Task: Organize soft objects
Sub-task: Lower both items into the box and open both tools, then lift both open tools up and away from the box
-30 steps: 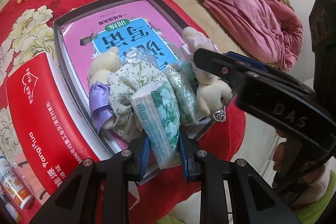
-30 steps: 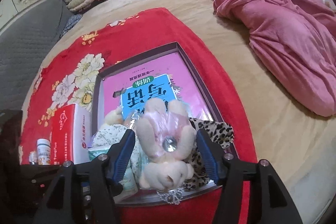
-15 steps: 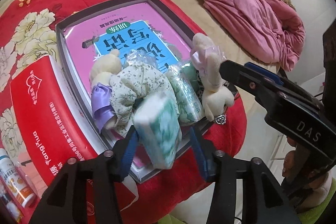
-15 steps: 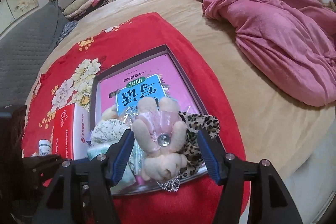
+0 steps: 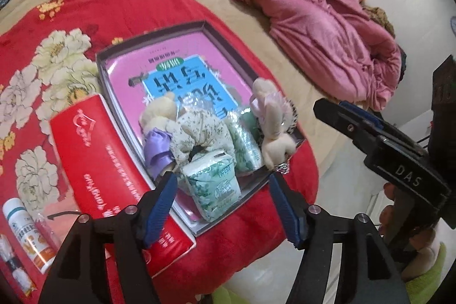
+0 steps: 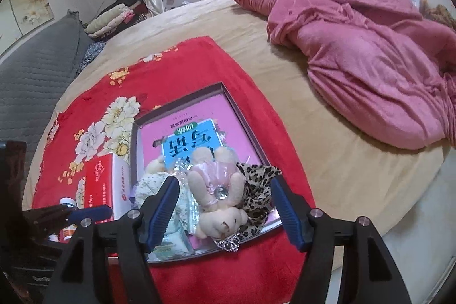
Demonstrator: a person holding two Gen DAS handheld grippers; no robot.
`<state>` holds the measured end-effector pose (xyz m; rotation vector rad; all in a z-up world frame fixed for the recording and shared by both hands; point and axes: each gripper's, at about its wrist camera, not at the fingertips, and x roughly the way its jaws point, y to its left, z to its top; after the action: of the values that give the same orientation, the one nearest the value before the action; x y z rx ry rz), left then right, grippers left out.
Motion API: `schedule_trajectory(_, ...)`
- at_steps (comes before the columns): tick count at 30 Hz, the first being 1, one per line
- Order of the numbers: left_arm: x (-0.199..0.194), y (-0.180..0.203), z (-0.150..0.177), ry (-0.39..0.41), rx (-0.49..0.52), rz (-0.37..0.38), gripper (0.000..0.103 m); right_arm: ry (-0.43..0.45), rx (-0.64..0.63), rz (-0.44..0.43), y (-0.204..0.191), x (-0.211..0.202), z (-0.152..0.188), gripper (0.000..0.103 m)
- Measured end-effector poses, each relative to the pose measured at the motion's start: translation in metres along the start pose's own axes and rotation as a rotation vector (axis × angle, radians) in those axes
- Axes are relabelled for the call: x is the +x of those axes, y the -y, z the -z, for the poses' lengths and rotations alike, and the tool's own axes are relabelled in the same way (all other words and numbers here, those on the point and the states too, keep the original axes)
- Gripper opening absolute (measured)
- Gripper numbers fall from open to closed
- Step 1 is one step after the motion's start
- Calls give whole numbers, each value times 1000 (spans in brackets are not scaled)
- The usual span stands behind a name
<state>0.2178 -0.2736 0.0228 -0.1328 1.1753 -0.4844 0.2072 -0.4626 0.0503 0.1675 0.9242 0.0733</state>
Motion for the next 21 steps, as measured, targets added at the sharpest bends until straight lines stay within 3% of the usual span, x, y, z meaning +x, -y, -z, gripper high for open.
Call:
schedule_trajectory(5,-38,-8,-1,80,-19,-2,70,45,-33,-14,-19,-22,-6,67)
schedule_trajectory(8,-64,-19,1,129,-35,-22,77,75,-61,-25,-37,-35,-10,68)
schedule_trajectory(21,-152,-114,38,251,-193,-122,78,133,-154,-88,-123,-63,-13,71)
